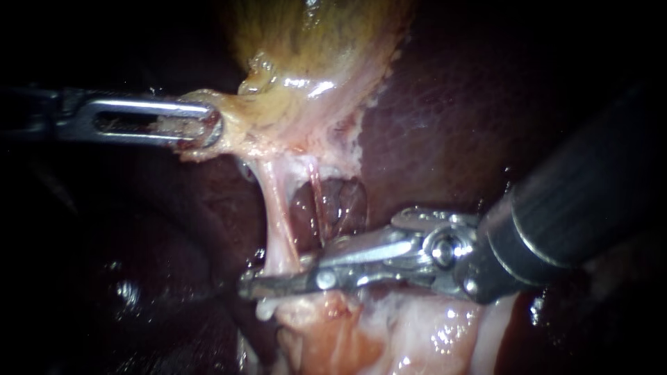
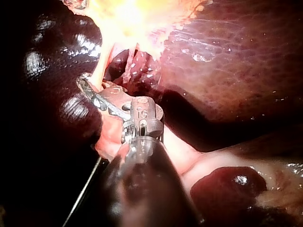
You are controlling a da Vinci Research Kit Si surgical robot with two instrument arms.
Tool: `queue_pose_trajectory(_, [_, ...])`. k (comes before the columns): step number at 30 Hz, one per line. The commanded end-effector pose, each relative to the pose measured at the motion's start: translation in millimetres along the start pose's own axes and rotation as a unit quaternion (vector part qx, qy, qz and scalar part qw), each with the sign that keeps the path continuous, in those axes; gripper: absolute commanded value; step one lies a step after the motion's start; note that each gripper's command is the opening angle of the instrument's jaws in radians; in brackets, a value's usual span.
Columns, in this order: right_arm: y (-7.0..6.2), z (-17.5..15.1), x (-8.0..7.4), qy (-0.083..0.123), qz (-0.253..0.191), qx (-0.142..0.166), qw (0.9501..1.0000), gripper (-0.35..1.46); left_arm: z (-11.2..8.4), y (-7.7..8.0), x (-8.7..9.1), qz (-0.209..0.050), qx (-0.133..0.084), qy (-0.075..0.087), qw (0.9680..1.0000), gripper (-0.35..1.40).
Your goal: Going back second clip left tube
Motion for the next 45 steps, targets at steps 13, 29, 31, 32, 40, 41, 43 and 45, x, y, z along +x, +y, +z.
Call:
queue_pose_trajectory(13, [3.7,1.5,1.0,0.055,-0.159,-0.043,0.9848,0.5,0.0,0.0,0.0,0.0,0.0,0.0,1.0,-0.35])
queue_pose_trajectory(29, [3.5,-10.8,-1.3,0.049,-0.276,-0.048,0.9587,0.5,-0.3,0.0,-0.1,0.0,-0.001,0.0,1.0,-0.35])
queue_pose_trajectory(31, [3.2,-13.4,-1.7,0.047,-0.291,-0.05,0.9543,0.5,-0.3,0.0,0.0,0.0,-0.001,0.0,1.0,-0.35])
queue_pose_trajectory(32, [3.1,-14.4,-1.8,0.046,-0.292,-0.051,0.9538,0.5,-0.2,0.0,0.0,0.0,-0.001,0.0,1.0,-0.35])
queue_pose_trajectory(40, [3.1,-17.9,-2.1,0.03,-0.306,-0.061,0.9495,0.5,0.3,0.0,0.1,0.0,0.0,0.001,1.0,-0.35])
queue_pose_trajectory(41, [3.1,-17.8,-2.2,0.029,-0.306,-0.061,0.9494,0.5,0.7,-0.1,0.1,0.0,0.001,0.001,1.0,-0.35])
queue_pose_trajectory(43, [3.2,-17.8,-2.2,0.029,-0.309,-0.062,0.9485,0.5,1.8,-0.5,0.0,0.001,0.003,0.003,1.0,-0.35])
queue_pose_trajectory(45, [3.2,-17.7,-2.2,0.029,-0.31,-0.062,0.9484,0.5,3.0,-1.0,-0.4,0.003,0.006,0.006,1.0,-0.35])
